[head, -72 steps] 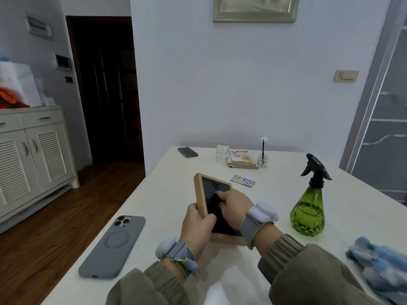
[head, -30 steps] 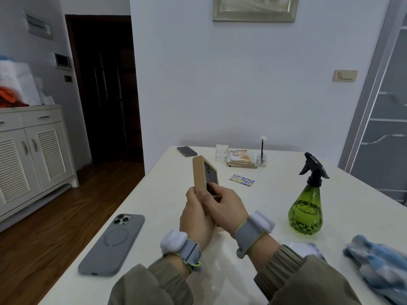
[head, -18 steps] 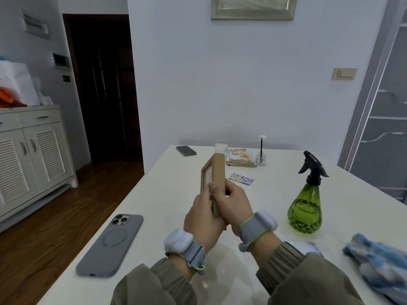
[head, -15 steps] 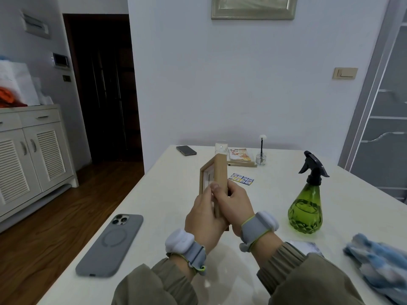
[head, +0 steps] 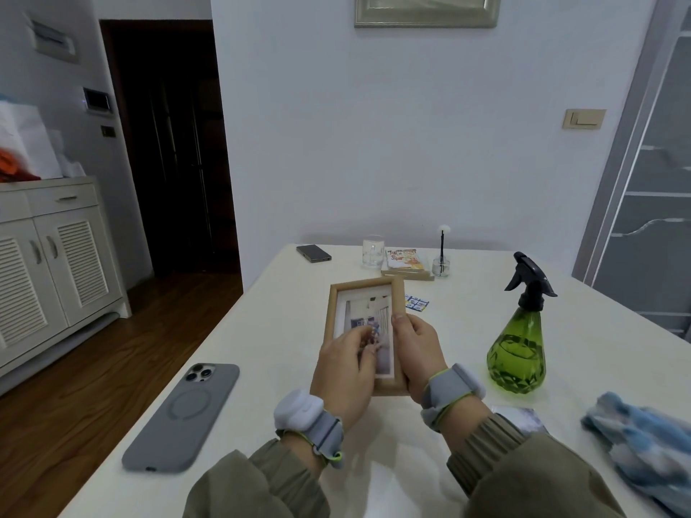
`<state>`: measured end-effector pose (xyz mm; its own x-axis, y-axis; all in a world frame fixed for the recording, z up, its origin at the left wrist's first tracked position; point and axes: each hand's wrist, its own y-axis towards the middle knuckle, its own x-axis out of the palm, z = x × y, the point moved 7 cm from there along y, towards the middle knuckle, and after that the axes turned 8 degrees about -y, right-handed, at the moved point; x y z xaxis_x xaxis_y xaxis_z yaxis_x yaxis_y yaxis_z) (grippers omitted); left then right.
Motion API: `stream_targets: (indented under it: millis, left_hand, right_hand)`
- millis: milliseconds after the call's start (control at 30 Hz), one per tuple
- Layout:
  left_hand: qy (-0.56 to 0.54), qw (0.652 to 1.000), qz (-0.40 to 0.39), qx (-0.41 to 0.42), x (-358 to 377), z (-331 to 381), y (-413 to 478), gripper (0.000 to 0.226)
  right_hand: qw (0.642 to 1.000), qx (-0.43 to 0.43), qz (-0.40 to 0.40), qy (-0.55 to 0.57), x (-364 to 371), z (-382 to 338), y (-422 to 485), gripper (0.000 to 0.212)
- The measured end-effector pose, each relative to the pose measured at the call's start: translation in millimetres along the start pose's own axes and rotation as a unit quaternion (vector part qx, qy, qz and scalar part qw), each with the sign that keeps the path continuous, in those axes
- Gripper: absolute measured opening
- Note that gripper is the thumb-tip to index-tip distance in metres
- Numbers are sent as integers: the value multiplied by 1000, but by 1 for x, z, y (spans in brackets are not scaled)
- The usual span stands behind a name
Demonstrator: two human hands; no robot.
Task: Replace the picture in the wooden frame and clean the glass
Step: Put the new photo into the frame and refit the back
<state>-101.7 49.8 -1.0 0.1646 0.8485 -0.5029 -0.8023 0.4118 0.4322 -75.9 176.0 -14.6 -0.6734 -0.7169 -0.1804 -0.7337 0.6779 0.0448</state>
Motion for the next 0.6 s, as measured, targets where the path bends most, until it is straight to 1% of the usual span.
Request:
stream_targets:
  millis: [100,167,267,333,400,467,533,600]
  left_hand:
    - [-4,1000,28,-3,-4,-6,3,32]
    - [-10,998,59,3,-7,-13,4,31]
    - [-39,995,88,-7,-10,-25,9,40]
    - [-113,989,75,-50,-6,-35,13,45]
    - [-196,972,50,-124,5,-44,15,45]
    - [-246,951,26,-183,16,-48,15,40]
    - [-276,939,20,-204,23,-49,16,36]
    - [-284,935,18,-210,28,-48,18,34]
  right_hand:
    - [999,32,-31,16,-2,3,-2,35]
    - [998,40,-48,25,-6,3,-1,42]
    - [996,48,-66,32,-13,2,0,46]
    - [996,48,-62,40,-18,4,6,48]
    - [997,45,-58,32,-23,6,12,47]
    - [996,43,-70,30,-27,8,17,42]
    - [996,42,-77,31,-30,11,22,38]
    - [996,43,-81,22,-34,15,27,36]
